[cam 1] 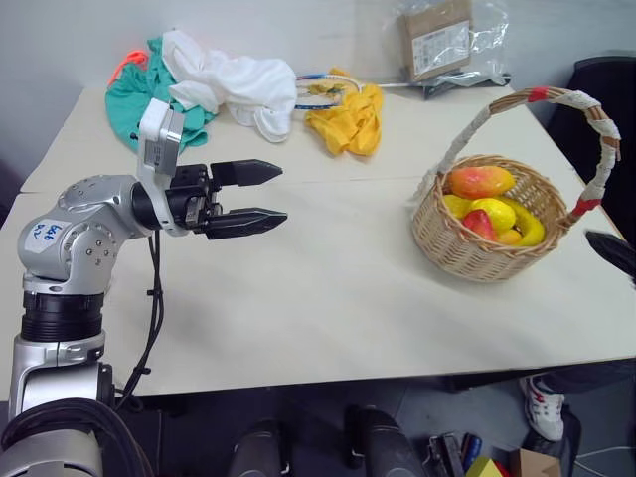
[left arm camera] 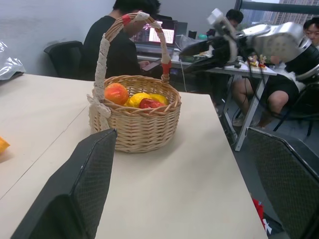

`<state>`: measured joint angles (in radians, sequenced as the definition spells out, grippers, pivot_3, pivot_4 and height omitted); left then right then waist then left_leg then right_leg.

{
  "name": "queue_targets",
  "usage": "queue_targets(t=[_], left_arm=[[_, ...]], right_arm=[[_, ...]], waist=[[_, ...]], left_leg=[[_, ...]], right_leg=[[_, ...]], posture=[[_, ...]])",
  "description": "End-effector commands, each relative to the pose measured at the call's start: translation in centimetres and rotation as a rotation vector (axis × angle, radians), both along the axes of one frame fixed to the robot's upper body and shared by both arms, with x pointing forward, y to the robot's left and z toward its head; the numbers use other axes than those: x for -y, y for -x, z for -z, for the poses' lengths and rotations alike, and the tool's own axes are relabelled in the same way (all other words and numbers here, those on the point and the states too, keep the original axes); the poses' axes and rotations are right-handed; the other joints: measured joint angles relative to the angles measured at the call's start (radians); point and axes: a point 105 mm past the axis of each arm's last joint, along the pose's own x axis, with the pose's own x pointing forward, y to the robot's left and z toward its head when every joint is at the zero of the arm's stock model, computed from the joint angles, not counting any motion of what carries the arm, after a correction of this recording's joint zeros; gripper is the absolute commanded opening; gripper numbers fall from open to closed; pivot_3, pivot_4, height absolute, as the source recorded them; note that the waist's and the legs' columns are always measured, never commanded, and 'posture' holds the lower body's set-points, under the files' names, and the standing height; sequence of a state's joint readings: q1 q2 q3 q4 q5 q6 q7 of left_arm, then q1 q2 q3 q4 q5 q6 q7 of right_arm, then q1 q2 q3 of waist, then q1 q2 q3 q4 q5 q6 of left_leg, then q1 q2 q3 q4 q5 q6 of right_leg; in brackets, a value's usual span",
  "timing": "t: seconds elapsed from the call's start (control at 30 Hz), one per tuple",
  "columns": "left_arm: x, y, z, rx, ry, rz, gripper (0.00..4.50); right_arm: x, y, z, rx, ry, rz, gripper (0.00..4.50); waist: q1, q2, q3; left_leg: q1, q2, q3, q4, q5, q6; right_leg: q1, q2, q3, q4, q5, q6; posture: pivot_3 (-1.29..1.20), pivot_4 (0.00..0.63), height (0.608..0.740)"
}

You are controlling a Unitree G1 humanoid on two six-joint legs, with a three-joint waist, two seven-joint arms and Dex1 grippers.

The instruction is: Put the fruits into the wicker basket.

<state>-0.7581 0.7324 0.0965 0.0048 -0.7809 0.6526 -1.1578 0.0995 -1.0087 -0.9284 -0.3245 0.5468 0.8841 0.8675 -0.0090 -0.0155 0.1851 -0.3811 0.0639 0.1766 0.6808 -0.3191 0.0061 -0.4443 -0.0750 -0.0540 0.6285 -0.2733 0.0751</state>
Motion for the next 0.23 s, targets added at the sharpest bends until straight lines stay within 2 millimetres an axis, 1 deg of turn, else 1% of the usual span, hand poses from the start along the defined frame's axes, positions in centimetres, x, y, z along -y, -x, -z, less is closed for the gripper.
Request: queue_targets(t=[0.03, 0.07, 0.13, 0.23], left_arm=[[-0.6, 0.2, -0.8, 0.058, -0.029, 0.005, 4.34], [-0.8, 0.1, -0.7, 0.059, -0.041, 0.008, 4.34], [-1.0, 0.0, -0.6, 0.064, -0.060, 0.015, 4.34], [-1.0, 0.0, -0.8, 0.075, -0.073, 0.035, 4.34]], right_arm=[[-0.1, 4.0, -3.2, -0.024, -0.053, -0.083, 4.46], [0.2, 4.5, -3.6, -0.028, -0.075, -0.081, 4.46], [0.3, 4.6, -3.8, -0.041, -0.102, -0.094, 4.46], [-0.9, 3.8, -2.9, -0.070, -0.110, -0.163, 4.46]], waist=[[0.005, 0.000, 0.000], [0.002, -0.001, 0.000], [-0.004, -0.002, -0.001], [-0.009, -0.006, -0.001]], left_leg=[[0.000, 0.000, 0.000, 0.000, 0.000, 0.000], [0.000, 0.000, 0.000, 0.000, -0.001, 0.001], [0.001, 0.000, 0.001, 0.001, -0.001, 0.003], [0.001, 0.000, 0.000, 0.001, -0.002, 0.003]], right_leg=[[0.000, 0.000, 0.000, -0.001, 0.000, 0.000], [0.000, 0.000, 0.000, -0.001, 0.001, 0.001], [0.001, 0.000, 0.002, -0.002, 0.002, 0.002], [0.002, 0.000, 0.001, -0.002, 0.002, 0.001]], posture=[[0.00, 0.150, 0.740], [0.00, 0.150, 0.740], [0.00, 0.150, 0.740], [0.00, 0.150, 0.740]])
